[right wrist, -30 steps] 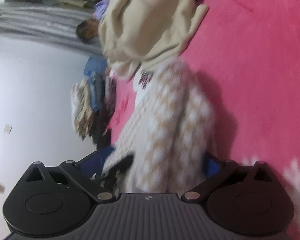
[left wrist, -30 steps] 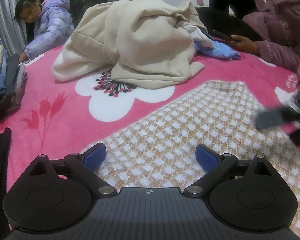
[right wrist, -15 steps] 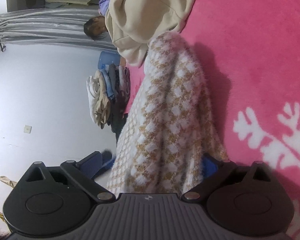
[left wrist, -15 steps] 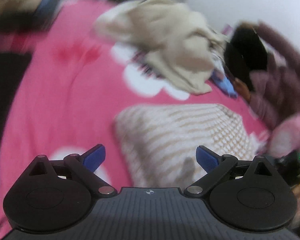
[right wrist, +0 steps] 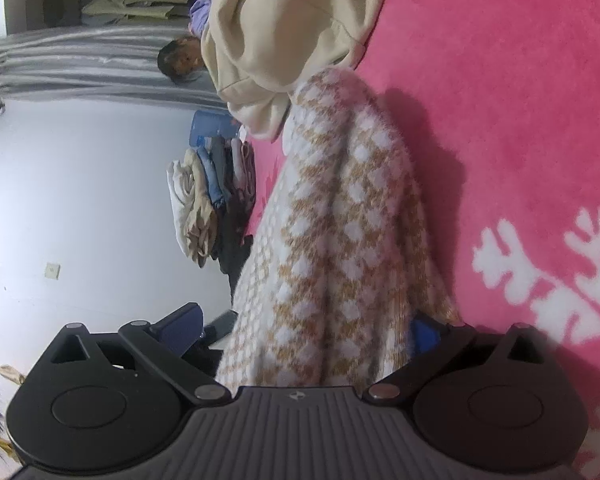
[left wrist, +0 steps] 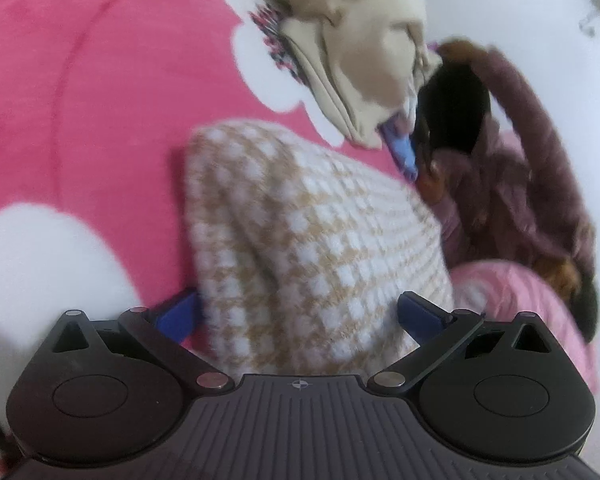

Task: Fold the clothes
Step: 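Grasp the folded jacket with the right gripper while the left gripper pinches its other end, then lift the folded jacket with both grippers and carry it toward the clothes stack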

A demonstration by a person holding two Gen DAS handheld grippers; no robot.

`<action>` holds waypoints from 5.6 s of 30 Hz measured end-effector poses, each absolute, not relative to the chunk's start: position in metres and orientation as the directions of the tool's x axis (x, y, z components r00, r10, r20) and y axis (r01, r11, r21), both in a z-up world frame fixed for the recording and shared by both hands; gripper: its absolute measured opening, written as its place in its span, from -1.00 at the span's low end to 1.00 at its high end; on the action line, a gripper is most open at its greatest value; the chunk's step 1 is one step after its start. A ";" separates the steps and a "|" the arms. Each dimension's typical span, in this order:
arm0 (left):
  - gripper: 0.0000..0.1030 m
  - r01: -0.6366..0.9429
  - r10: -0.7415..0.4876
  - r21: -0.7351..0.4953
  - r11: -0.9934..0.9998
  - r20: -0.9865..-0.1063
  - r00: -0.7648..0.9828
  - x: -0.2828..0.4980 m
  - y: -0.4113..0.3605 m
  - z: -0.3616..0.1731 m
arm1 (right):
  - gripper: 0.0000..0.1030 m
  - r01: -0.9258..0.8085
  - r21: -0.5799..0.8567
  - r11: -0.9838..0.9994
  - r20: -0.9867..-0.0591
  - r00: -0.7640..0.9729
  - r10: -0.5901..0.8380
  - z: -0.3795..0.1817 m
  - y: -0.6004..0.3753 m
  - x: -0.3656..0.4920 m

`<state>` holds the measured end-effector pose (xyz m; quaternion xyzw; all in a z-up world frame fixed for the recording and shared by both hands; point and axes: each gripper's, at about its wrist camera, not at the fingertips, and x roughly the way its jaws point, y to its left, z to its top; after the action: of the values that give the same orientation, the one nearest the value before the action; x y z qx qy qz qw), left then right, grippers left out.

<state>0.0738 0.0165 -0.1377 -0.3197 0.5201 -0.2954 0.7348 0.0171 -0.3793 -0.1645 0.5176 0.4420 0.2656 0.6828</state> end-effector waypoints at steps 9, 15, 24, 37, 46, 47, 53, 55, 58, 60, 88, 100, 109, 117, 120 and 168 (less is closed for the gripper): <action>1.00 0.124 -0.830 -0.823 0.555 -0.536 0.155 0.049 -0.003 -0.146 | 1.00 0.020 0.930 0.367 -0.339 0.431 0.836 -0.161 -0.370 0.015; 0.96 0.205 -0.790 -0.762 0.614 -0.589 0.173 0.046 -0.026 -0.127 | 0.50 0.030 0.836 0.549 -0.504 0.437 0.745 -0.139 -0.354 0.017; 0.85 0.315 -0.761 -0.694 0.648 -0.605 0.233 0.028 -0.037 -0.097 | -0.18 -0.001 0.766 0.642 -0.554 0.506 0.662 -0.107 -0.348 0.003; 0.83 0.275 -0.771 -0.721 0.636 -0.606 0.194 0.033 -0.021 -0.113 | 0.67 0.050 0.820 0.570 -0.500 0.546 0.672 -0.108 -0.403 0.013; 0.92 0.263 -0.793 -0.748 0.609 -0.580 0.185 0.035 -0.014 -0.125 | 0.92 0.040 0.879 0.476 -0.435 0.479 0.763 -0.160 -0.394 0.008; 0.92 0.261 -0.796 -0.752 0.605 -0.577 0.183 0.035 -0.014 -0.126 | 0.92 0.025 0.883 0.468 -0.426 0.458 0.780 -0.161 -0.390 0.002; 0.98 0.250 -0.813 -0.774 0.582 -0.554 0.177 0.038 -0.013 -0.135 | 1.00 -0.080 0.882 0.465 -0.416 0.331 0.847 -0.154 -0.367 -0.020; 0.98 0.251 -0.816 -0.776 0.578 -0.550 0.178 0.038 -0.013 -0.136 | 1.00 -0.076 0.877 0.475 -0.433 0.308 0.847 -0.153 -0.362 -0.013; 0.99 0.256 -0.815 -0.774 0.579 -0.550 0.179 0.039 -0.014 -0.135 | 1.00 -0.033 0.893 0.448 -0.418 0.308 0.855 -0.154 -0.359 0.011; 0.98 0.258 -0.814 -0.772 0.581 -0.552 0.180 0.039 -0.013 -0.135 | 1.00 -0.011 0.898 0.440 -0.416 0.305 0.856 -0.158 -0.353 0.027; 0.71 0.296 -0.721 -0.665 0.685 -0.563 0.403 0.018 0.019 -0.037 | 0.28 -0.226 0.742 0.632 -0.501 0.440 0.745 -0.044 -0.273 0.010; 0.68 0.163 -0.605 -0.642 0.749 -0.563 0.563 0.049 0.146 0.035 | 0.28 -0.359 0.739 0.571 -0.455 0.359 0.815 0.019 -0.140 0.081; 0.69 0.034 -0.521 -0.605 0.796 -0.656 0.546 0.090 0.258 0.015 | 0.28 -0.325 0.789 0.520 -0.426 0.321 0.846 -0.029 -0.015 0.122; 0.69 0.020 -0.542 -0.619 0.785 -0.671 0.506 0.121 0.324 -0.021 | 0.28 -0.273 0.784 0.557 -0.466 0.335 0.819 -0.063 0.051 0.141; 0.69 0.012 -0.567 -0.640 0.768 -0.672 0.477 0.129 0.341 -0.041 | 0.28 -0.247 0.781 0.573 -0.486 0.337 0.807 -0.079 0.067 0.139; 0.81 -0.091 -0.209 -0.433 0.897 -0.595 0.776 0.114 0.324 -0.014 | -0.45 -0.485 0.339 0.806 -0.508 0.627 0.591 -0.069 0.042 0.144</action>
<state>0.1140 0.3236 -0.0142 -0.2248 0.3330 -0.0323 0.9152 0.1442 0.0421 -0.0687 0.0848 0.3109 0.2997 0.8980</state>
